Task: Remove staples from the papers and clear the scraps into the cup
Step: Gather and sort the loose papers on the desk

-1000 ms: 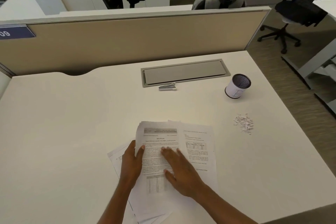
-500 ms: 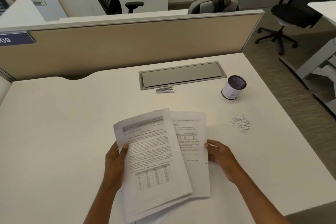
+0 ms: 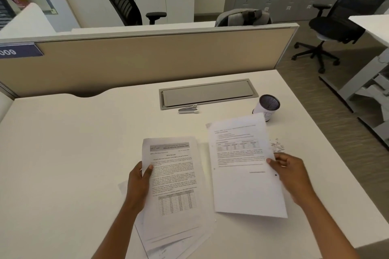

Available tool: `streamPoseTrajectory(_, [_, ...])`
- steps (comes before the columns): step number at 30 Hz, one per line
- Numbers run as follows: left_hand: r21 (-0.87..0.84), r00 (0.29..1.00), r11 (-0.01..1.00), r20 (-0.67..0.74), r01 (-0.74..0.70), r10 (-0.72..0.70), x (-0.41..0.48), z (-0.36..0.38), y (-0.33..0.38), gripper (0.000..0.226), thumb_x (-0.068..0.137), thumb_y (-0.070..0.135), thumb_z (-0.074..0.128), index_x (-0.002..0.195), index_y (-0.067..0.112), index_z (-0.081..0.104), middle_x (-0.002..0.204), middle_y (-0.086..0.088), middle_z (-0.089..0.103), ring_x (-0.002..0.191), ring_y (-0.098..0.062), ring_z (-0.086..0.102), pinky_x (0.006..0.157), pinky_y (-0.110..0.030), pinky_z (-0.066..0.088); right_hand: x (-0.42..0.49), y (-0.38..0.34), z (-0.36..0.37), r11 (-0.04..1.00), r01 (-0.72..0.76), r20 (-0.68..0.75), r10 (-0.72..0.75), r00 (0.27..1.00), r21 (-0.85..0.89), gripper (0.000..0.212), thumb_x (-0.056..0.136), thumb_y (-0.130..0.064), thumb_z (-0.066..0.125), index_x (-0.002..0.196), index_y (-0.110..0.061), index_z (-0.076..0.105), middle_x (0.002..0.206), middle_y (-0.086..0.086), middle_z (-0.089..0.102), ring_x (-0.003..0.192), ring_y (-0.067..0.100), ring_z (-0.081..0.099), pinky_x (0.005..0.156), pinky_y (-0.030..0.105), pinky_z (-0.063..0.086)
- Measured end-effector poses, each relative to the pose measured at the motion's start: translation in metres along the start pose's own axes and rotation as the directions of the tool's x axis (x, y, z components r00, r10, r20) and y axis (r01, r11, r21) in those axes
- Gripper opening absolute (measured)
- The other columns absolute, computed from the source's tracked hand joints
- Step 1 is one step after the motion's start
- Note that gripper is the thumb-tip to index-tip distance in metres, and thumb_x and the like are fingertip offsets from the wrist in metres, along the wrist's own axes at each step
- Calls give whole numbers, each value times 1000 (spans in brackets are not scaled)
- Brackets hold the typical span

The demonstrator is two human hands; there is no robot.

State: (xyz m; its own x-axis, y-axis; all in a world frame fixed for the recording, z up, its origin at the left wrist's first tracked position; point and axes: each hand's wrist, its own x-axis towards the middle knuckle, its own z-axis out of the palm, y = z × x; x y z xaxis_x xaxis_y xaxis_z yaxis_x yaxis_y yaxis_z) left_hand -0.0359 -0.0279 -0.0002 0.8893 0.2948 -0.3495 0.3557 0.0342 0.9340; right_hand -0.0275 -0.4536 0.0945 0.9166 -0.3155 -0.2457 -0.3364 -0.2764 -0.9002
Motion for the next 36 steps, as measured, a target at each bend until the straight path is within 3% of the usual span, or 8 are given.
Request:
streamPoseTrajectory(2, [32, 1000, 1000, 1, -2, 1, 1, 2, 1, 18, 110, 20, 59, 122, 17, 72, 110, -3, 84, 100, -27, 81, 76, -34, 65, 2, -17, -17, 1000, 12, -15, -12, 1000, 29, 10, 94, -5, 72, 99, -12, 77, 90, 4, 80, 62, 3, 68, 53, 17, 49])
streamPoseTrajectory(7, [53, 1000, 998, 7, 17, -17, 1, 12, 2, 20, 111, 25, 57, 122, 18, 72, 109, -1, 84, 97, -27, 81, 73, -34, 66, 2, -39, -35, 992, -15, 14, 13, 1000, 129, 10, 95, -10, 72, 100, -17, 78, 93, 2, 83, 77, 23, 69, 68, 35, 47])
streamPoseTrajectory(10, [33, 998, 997, 1, 64, -64, 0, 18, 2, 26, 114, 28, 49, 123, 21, 73, 113, -3, 83, 100, -29, 81, 85, -47, 66, 0, -39, -16, 985, -75, 83, 63, 995, 153, 11, 95, -9, 72, 103, -14, 77, 97, 6, 83, 83, 26, 70, 78, 41, 48])
streamPoseTrajectory(17, [-12, 995, 996, 42, 86, -86, -8, 19, 4, 32, 116, 29, 43, 124, 20, 73, 112, -4, 84, 98, -29, 82, 85, -47, 66, -11, -1, 58, 965, -217, 257, 173, 951, 149, 6, 93, -13, 76, 99, -15, 78, 98, 12, 82, 82, 28, 62, 75, 42, 38])
streamPoseTrajectory(20, [-44, 992, 992, 47, 122, -120, -9, 19, 2, 33, 116, 28, 43, 124, 19, 73, 113, -5, 84, 101, -31, 82, 91, -52, 65, -15, 12, 83, 959, -249, 290, 202, 935, 133, 5, 94, -10, 74, 98, -11, 76, 83, 2, 82, 76, 23, 65, 69, 34, 42])
streamPoseTrajectory(24, [-77, 984, 982, 46, 174, -171, -10, 19, -1, 35, 116, 29, 41, 121, 19, 74, 113, -4, 84, 104, -31, 81, 92, -53, 64, -21, 20, 110, 955, -282, 312, 243, 918, 86, 9, 95, -4, 71, 92, -12, 72, 77, 2, 78, 56, 7, 68, 44, 15, 44])
streamPoseTrajectory(28, [-87, 984, 980, 48, 176, -173, -12, 23, 3, 38, 115, 35, 42, 118, 13, 73, 111, -3, 84, 102, -28, 81, 84, -43, 64, -23, 29, 130, 964, -266, 341, 244, 908, 19, 6, 95, -6, 72, 92, -10, 75, 91, 14, 81, 62, 12, 66, 45, 15, 41])
streamPoseTrajectory(36, [-26, 993, 994, 57, 110, -108, -15, 24, 2, 20, 108, 29, 63, 126, 24, 72, 118, 0, 83, 103, -26, 82, 90, -53, 67, -26, 34, 158, 966, -258, 362, 245, 899, -14, 5, 97, -8, 69, 97, -9, 74, 97, 9, 82, 74, 15, 74, 58, 22, 52])
